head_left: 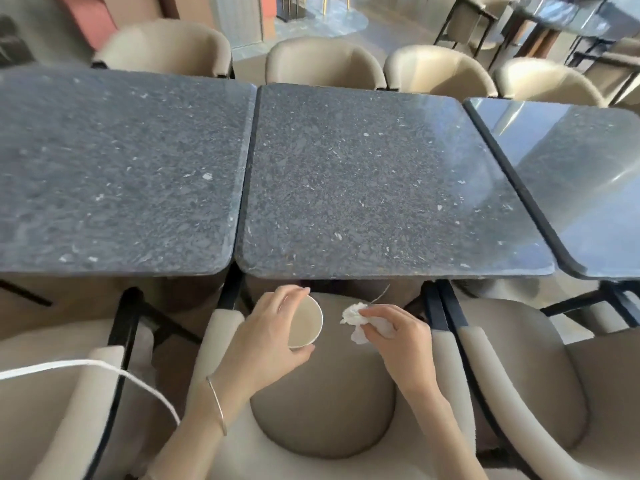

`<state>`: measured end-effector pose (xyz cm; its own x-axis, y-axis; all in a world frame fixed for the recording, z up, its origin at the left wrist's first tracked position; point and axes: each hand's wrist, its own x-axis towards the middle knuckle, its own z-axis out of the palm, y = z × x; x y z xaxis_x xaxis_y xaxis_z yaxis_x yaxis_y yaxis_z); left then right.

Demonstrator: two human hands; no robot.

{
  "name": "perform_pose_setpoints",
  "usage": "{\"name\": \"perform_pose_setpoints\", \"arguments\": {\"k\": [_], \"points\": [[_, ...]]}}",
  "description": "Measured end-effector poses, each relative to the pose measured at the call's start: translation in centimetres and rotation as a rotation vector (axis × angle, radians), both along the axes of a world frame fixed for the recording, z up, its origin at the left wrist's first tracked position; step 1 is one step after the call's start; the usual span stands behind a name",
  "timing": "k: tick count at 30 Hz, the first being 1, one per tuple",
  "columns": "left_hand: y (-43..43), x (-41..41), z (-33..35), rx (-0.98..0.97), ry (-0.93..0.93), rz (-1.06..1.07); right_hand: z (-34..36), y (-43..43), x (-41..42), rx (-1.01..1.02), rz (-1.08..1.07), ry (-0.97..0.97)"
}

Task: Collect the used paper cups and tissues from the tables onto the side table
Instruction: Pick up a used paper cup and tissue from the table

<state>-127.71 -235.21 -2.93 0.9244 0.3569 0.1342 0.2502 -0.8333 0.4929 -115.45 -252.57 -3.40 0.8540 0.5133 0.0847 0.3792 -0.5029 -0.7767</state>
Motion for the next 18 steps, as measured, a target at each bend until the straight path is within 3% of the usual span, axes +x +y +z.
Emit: {"name": "perform_pose_setpoints", "arguments": {"k": [11, 18], "points": [[-10.9, -17.8, -0.1, -0.134, 0.010, 0.427, 0.7, -4.8, -11.7, -0.017, 0.402, 0.094], [-14.1, -27.1, -0.1, -0.169, 0.008, 0.697, 1.3, -3.0, -18.0, -0.035, 0.702, 0.030]]}}
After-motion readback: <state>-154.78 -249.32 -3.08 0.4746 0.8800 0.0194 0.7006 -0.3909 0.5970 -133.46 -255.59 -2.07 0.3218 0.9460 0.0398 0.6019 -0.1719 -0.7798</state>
